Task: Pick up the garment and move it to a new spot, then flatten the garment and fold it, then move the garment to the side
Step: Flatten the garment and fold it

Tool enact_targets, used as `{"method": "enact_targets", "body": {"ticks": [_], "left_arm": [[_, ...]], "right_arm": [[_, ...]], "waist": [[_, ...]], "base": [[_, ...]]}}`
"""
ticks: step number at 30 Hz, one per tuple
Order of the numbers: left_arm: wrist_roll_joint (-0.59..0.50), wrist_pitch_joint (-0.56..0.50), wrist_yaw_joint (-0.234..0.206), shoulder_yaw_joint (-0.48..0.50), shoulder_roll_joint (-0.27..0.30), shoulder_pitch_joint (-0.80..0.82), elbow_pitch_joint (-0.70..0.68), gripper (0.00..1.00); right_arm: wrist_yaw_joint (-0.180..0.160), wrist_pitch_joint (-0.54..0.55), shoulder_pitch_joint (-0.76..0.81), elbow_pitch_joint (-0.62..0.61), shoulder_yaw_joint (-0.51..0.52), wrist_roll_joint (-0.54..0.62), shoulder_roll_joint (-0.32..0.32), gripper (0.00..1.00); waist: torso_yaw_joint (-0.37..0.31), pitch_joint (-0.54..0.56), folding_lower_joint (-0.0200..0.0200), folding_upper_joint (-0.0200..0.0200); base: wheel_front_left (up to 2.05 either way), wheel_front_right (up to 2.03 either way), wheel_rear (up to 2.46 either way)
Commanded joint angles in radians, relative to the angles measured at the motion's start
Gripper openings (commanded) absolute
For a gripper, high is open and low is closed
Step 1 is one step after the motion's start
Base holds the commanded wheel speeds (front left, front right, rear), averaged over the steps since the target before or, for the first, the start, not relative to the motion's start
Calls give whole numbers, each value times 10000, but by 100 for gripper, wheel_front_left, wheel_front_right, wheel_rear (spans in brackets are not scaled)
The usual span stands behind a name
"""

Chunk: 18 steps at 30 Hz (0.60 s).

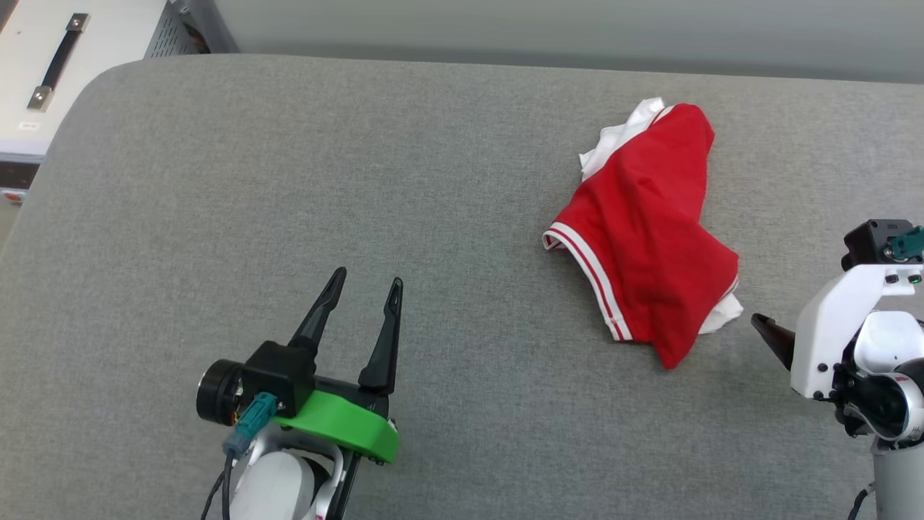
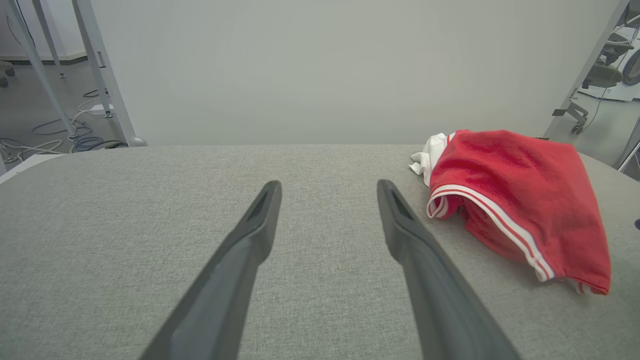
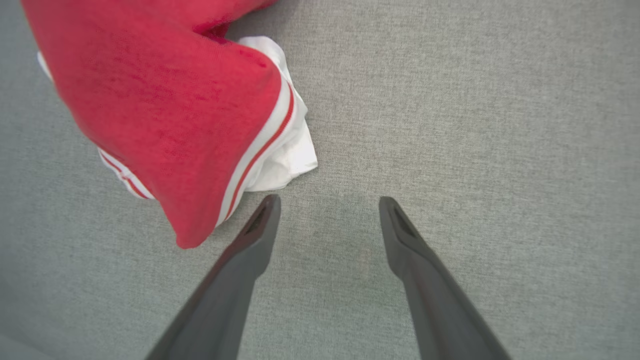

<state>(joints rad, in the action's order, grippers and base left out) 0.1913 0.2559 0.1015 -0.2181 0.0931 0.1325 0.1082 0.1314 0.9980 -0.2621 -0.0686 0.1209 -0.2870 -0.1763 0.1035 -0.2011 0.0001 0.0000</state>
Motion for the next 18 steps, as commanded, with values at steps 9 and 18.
{"method": "enact_targets", "body": {"ticks": [9,18], "left_arm": [[-181,59,146,191,-234,465,72,100],[-231,59,198,308,-326,563,81,100]], "right_arm": [[-7,-30,-733,1259,-131,393,-151,100],[-7,-434,-783,2215,-617,308,-334,50]], "waist": [[955,-768,-1,0],[1147,-991,-1,0]], "base": [[0,0,0],[0,0,0]]}}
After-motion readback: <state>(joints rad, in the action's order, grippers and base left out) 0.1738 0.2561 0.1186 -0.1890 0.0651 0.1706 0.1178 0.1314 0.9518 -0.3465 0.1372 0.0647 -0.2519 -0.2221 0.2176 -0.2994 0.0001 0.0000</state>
